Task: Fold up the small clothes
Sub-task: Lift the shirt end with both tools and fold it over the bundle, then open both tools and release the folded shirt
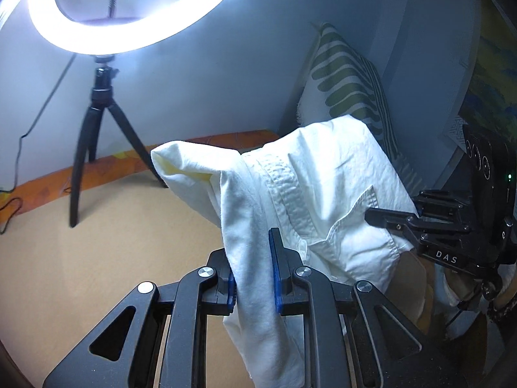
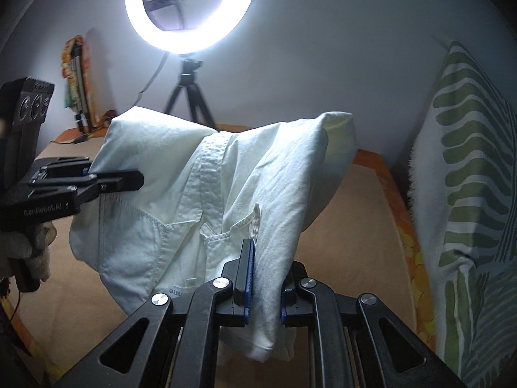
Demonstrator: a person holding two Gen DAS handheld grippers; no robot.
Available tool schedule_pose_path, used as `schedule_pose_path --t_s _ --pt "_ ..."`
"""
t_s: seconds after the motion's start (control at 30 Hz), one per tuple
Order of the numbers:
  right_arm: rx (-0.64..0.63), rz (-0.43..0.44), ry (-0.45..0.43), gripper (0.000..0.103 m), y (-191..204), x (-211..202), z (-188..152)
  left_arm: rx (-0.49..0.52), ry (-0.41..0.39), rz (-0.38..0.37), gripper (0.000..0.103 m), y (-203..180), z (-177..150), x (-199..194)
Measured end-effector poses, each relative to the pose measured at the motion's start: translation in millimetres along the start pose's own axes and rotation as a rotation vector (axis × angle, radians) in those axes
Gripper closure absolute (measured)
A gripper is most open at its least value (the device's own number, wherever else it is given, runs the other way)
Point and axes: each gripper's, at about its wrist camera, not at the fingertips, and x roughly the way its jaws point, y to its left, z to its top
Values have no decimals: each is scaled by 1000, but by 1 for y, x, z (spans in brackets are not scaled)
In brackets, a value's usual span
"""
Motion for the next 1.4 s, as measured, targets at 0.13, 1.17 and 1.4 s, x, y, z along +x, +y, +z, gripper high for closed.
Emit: schedule_pose_path --t_s 0.13,1.17,1.4 --pt "10 -46 30 93 -23 30 11 -18 25 6 88 6 7 33" --pt "74 -212 44 46 -54 56 19 97 27 125 34 -7 18 65" --pt "108 -218 -13 33 -43 26 21 122 -10 115 33 -14 14 36"
